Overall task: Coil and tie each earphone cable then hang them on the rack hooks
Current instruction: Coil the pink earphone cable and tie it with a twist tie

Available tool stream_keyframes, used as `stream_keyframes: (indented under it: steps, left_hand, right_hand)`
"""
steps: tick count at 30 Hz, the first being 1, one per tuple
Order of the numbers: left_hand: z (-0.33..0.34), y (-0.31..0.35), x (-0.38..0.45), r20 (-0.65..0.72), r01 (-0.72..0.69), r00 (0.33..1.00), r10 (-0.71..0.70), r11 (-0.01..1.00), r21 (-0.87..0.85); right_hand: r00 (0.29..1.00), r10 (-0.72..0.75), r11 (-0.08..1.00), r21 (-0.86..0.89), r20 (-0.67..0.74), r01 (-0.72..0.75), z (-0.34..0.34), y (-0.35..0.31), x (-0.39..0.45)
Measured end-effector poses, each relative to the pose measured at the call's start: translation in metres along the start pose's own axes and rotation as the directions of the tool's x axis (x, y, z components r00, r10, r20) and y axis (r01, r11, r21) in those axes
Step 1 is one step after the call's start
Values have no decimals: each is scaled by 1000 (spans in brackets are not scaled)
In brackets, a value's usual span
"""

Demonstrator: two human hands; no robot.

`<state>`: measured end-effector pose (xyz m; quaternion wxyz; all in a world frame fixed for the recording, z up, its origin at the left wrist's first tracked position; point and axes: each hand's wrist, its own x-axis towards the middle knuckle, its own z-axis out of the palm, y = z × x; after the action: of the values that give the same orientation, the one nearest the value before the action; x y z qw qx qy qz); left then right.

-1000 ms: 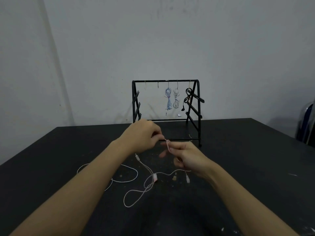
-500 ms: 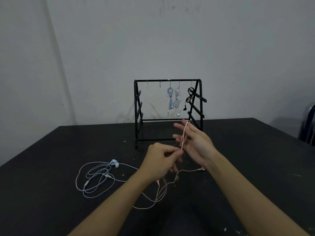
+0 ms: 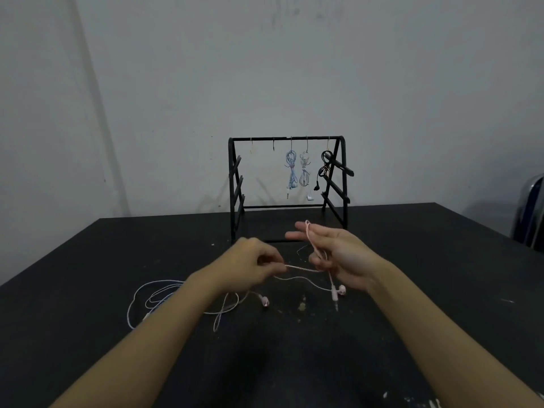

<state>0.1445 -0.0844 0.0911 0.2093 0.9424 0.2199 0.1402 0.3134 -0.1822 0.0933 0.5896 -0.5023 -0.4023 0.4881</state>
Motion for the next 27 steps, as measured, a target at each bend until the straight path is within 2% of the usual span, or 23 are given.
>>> stream_keyframes:
  steps: [4,7,9,12,14,16,19,24,27]
  left_hand:
    - [-17,3,8,-157,-161,968,196,964,212]
    - [-23,9,13,-194,-298,920,341,929,221]
    - [-23,8,15,-205,-316,912,354,928,198]
    - [-16,6,15,-281,-284,915,289,957,59]
    - [-13,7,12,-329,-241,925,190,963,-119]
    - [-14,8,10,-322,-196,942,95,935,-296]
    - [-11,5,9,-289,-157,956,52,922,-353]
    - [12,8,12,-290,-77,954,-73,877,-473]
    - [20,15,15,-326,-84,941,-89,872,-481]
  right_hand:
    - [994,71,989,-136,79,-60,2,0,-3]
    - [982,101,981,-181,163,-71,4,-2,-4]
    - [968,117,976,-207,221,-71,5,-5,-5]
    - [944,148,972,-217,293,-85,1,-8,-4]
    - [927,165,970,-226,338,-90,-5,-9,-5]
    - [906,147,974,-220,398,-61,-9,-9,-7]
    - [898,53,996,-82,437,-19,-15,-5,-7]
    - [949,-117,964,262,292,38,-12,0,-2]
    - [976,-135,944,322,172,74,-3,-2,0]
